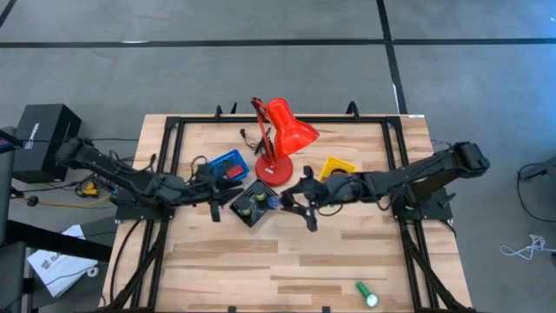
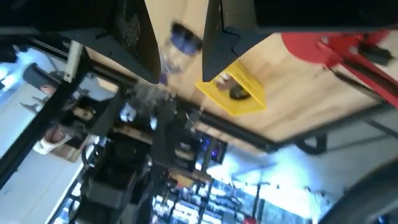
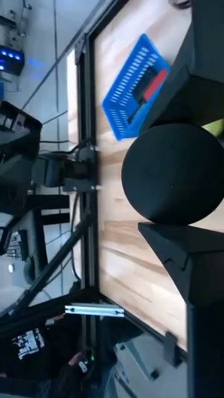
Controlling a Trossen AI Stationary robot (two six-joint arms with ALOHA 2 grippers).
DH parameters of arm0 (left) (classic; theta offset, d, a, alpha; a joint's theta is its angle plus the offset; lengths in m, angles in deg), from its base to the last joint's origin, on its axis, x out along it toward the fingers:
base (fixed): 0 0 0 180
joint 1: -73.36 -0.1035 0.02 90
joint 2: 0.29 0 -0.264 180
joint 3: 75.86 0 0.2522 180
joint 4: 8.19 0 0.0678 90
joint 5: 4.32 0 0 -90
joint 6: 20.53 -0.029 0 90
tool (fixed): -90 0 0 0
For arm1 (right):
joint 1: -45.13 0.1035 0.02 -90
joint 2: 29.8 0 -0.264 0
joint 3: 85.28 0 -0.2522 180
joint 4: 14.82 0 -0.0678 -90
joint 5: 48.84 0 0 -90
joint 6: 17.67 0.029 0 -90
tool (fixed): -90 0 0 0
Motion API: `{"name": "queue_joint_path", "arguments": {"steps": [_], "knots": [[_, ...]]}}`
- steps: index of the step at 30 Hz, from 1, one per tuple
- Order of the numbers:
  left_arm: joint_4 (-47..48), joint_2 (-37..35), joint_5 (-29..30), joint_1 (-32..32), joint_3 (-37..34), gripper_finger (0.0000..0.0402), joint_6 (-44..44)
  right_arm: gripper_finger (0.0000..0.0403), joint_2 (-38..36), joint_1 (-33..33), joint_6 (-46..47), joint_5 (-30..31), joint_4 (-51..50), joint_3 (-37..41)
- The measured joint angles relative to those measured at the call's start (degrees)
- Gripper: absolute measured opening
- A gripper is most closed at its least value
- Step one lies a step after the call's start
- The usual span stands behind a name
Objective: Pick & Place Office items
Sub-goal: Put the blue hourglass into the black bin
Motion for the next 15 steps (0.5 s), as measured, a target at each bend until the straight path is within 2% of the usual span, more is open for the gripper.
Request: {"name": "queue_joint_path", "arguments": {"steps": [6, 11, 15], "knots": [[0.2, -4.6, 4.1, 0.0, 0.0, 0.0113, -9.0, 0.0197, 7.1, -0.6, -1.0, -2.2, -0.4, -5.7], [0.2, -5.1, 4.3, 0.3, 0.1, 0.0113, -9.2, 0.0207, 14.5, -0.8, -4.1, -3.2, -7.1, -14.2], [0.8, -4.9, 4.0, 0.4, 0.0, 0.0113, -9.2, 0.0202, 19.6, -1.9, -1.8, -3.7, -13.5, -21.3]]}}
